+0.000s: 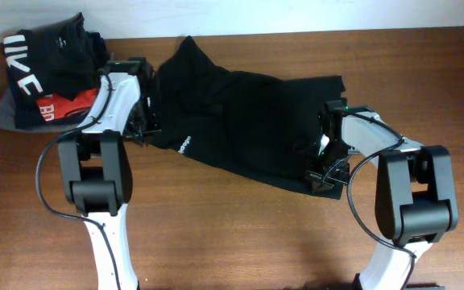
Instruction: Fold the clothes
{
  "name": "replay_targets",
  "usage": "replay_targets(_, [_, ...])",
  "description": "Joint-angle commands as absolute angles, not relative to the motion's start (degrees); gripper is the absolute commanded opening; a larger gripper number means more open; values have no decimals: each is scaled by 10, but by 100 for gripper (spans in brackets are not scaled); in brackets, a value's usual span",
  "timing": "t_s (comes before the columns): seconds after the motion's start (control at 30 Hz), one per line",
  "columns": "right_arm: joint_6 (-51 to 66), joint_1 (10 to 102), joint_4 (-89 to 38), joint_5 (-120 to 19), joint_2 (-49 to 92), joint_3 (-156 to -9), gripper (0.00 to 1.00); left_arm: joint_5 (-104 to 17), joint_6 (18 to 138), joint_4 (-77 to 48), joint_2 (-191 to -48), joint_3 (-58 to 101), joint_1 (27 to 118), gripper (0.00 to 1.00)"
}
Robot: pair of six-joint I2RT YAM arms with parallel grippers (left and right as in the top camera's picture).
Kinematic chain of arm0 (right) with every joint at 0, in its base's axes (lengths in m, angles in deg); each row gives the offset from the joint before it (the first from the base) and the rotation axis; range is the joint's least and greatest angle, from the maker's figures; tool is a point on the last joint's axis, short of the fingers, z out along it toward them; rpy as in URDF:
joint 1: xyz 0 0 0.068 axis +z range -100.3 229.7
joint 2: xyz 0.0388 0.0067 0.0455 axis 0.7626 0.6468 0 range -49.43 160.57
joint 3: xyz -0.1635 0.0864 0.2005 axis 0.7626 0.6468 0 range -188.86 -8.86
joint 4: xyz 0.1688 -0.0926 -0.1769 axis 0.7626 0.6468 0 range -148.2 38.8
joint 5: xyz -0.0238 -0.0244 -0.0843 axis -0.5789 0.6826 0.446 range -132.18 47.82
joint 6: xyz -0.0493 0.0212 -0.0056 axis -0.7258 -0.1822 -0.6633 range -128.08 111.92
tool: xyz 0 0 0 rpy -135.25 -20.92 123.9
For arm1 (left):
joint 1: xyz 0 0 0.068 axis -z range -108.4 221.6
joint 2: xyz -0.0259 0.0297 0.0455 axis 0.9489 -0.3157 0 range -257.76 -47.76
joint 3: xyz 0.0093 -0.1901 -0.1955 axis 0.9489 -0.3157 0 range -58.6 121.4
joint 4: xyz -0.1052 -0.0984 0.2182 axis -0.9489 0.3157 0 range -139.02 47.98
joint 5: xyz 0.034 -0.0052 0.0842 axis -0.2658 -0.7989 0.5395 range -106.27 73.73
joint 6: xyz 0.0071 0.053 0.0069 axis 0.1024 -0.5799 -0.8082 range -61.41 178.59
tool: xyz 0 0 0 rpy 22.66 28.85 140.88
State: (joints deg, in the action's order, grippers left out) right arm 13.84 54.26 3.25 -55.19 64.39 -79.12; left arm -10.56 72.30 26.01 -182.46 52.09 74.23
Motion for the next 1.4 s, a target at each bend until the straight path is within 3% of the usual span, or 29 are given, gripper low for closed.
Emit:
replay_targets(0.0, [134,533,13,-519,654,-776,5,-96,732,256,-1831,514,729,8])
replay_targets(0.1, [134,533,9,-519,654,-776,5,-97,732,255,-1831,514,728,0])
replay_targets(0.43, [132,533,-5,-504,654,-775,7,-132,733,271,-1769,521,734,0])
replay_targets(0.63, [132,533,-14,-504,654,-775,7,-155,709,212,-1710,521,751,0])
replay_targets(1.37, [132,533,3,-504,654,-775,7,-150,697,136,-1817,519,750,0])
